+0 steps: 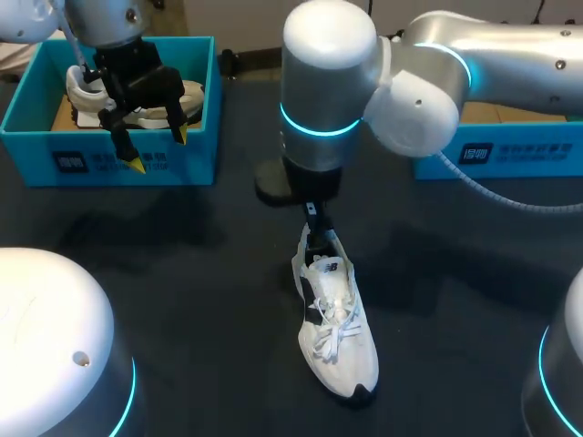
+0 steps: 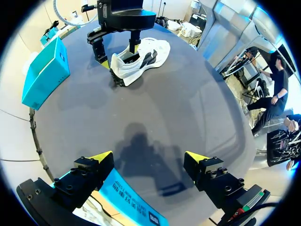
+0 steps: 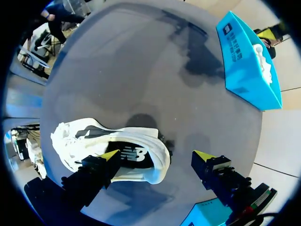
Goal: Take the shoe out of the shoebox, open the shoe tongue, remove and reinsert the insole, then place the shoe into the shoebox
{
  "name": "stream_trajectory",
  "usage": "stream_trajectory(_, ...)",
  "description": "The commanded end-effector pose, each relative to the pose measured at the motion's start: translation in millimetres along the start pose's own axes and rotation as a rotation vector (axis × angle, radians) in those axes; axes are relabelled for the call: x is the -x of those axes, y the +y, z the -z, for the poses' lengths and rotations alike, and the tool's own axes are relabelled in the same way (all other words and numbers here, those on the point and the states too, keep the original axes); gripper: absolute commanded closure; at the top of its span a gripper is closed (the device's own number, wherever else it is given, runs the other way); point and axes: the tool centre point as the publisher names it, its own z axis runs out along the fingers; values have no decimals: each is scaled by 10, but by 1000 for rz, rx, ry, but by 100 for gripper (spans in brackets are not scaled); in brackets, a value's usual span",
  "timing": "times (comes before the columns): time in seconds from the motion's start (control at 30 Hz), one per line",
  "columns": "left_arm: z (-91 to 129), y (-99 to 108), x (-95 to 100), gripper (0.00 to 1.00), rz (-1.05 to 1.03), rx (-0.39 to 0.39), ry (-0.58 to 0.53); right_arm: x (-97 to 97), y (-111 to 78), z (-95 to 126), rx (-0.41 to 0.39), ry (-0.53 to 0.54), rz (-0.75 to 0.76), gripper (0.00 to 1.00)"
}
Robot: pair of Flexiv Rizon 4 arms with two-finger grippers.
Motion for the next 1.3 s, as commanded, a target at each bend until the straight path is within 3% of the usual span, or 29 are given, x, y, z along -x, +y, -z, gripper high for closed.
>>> stream_trajectory(0.03,-1,7,6,0,-1,0,2,14,-75,-116,25,-7,7,0)
stream_trajectory(0.33,-1,7,6,0,-1,0,2,137,-146,-301,30,-5,45,0)
stream_trajectory(0.83,-1,7,6,0,-1,0,2,157,-17,-520,-31,23,60,0)
stream_trajectory(1.3,-1,7,6,0,-1,0,2,227,-175,-623,-22,47,44,0)
